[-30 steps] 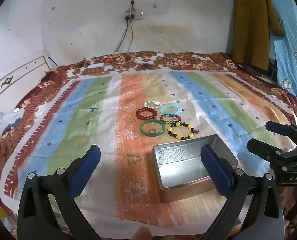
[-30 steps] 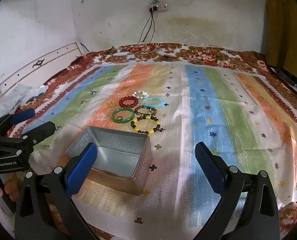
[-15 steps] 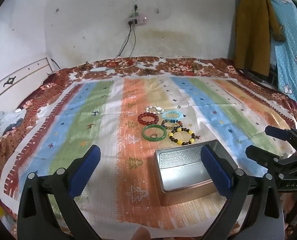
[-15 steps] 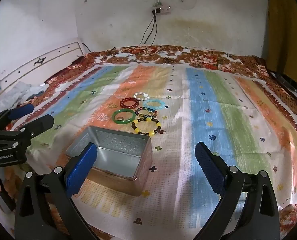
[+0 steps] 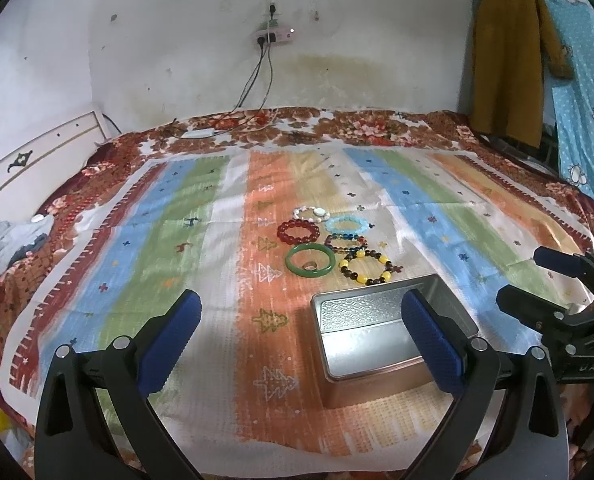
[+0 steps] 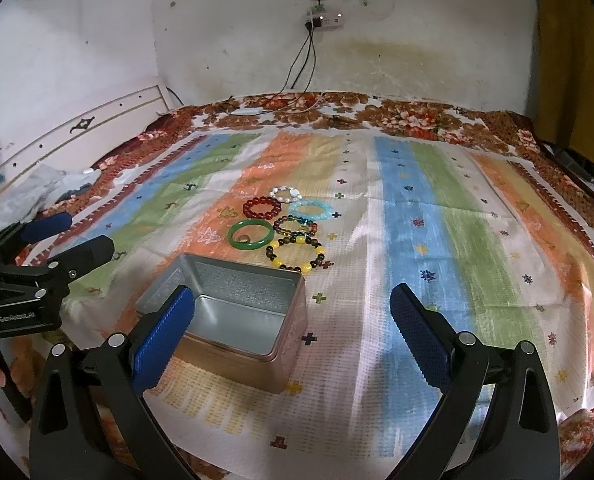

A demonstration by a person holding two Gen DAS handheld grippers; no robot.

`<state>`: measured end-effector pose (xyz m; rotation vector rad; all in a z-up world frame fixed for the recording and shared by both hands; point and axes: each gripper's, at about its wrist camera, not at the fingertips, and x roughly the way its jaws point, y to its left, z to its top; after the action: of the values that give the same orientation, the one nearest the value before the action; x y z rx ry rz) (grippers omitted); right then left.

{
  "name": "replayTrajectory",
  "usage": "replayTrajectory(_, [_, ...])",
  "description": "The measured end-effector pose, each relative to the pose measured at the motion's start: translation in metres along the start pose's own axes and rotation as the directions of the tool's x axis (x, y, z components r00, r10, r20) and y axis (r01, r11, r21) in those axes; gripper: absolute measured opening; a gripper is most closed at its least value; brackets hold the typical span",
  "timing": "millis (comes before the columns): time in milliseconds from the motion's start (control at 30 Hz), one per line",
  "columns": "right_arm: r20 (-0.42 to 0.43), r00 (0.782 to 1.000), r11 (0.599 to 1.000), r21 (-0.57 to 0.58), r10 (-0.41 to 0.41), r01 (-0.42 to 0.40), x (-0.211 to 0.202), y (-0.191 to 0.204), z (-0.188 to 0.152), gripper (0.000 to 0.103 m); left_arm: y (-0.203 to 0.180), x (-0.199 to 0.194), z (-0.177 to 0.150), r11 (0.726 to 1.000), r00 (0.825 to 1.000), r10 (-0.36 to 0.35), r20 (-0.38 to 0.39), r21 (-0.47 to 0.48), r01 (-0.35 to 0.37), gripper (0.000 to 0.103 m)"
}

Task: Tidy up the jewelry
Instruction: 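Move left tool toward green jade bangle while right tool approaches yellow-black bead bracelet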

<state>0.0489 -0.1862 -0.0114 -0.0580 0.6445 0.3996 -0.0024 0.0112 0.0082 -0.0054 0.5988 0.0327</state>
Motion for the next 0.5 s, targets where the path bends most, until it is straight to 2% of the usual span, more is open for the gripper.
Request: replayTrajectory(500, [-0.034, 0.999, 0.999, 0.037, 0.01, -0.009, 0.007, -0.008, 0.002, 0.099, 0.001, 0.014, -0.003, 1.0, 0.999, 0.004, -0.035, -0.014, -0.005, 0.098])
